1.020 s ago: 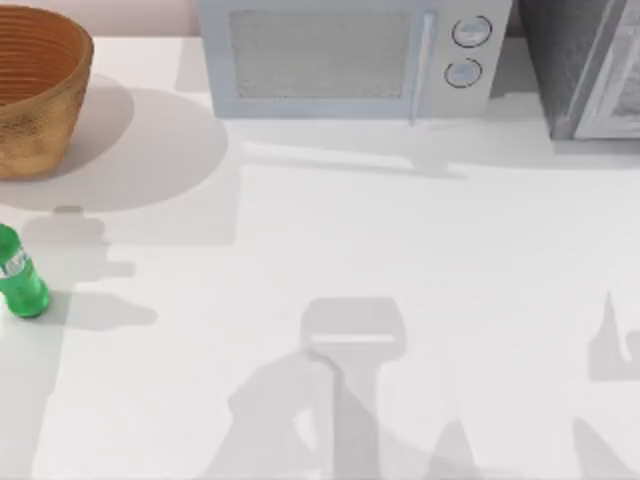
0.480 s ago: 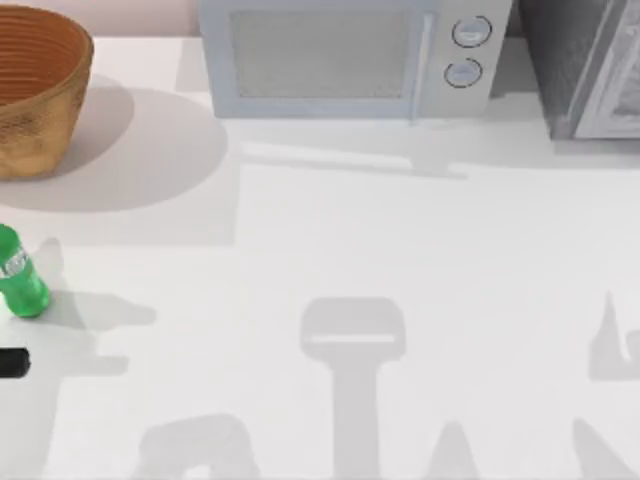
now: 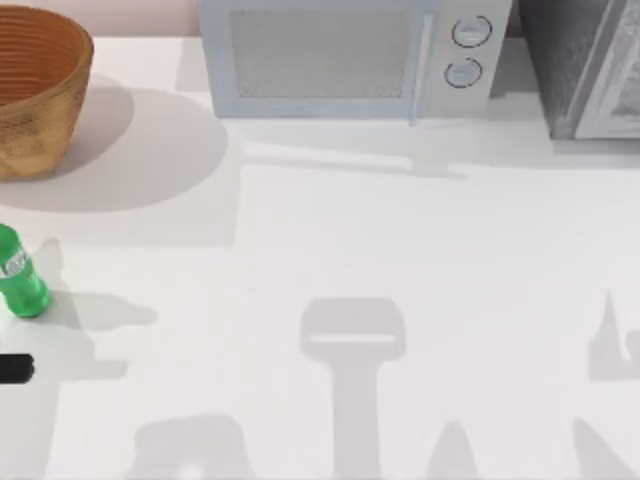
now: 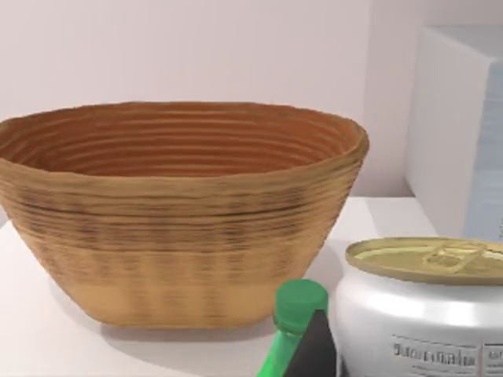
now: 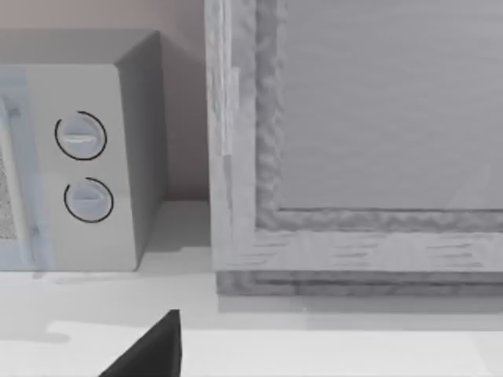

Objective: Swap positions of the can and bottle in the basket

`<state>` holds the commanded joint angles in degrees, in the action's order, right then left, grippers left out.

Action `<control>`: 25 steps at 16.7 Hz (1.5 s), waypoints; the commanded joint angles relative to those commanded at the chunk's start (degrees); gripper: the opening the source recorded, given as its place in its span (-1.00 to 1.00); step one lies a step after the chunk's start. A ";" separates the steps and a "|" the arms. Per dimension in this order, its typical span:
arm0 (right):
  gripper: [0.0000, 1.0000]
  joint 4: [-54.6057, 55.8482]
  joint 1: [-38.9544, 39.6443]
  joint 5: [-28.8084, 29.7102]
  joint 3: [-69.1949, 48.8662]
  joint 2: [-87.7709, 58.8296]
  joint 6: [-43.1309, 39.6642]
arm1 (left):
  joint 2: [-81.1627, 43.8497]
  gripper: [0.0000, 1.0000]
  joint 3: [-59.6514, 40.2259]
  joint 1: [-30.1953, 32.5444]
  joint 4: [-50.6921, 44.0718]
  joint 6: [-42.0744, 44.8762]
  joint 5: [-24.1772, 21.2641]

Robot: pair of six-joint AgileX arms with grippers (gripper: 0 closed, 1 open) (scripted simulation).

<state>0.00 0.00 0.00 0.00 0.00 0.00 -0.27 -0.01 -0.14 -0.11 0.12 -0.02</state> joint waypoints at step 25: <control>1.00 0.00 0.00 0.00 0.00 0.00 0.00 | -101.91 -1.00 -45.73 14.91 53.82 0.05 -54.50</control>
<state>0.00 0.00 0.00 0.00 0.00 0.00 -102.18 -45.74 14.77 53.71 0.17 -54.52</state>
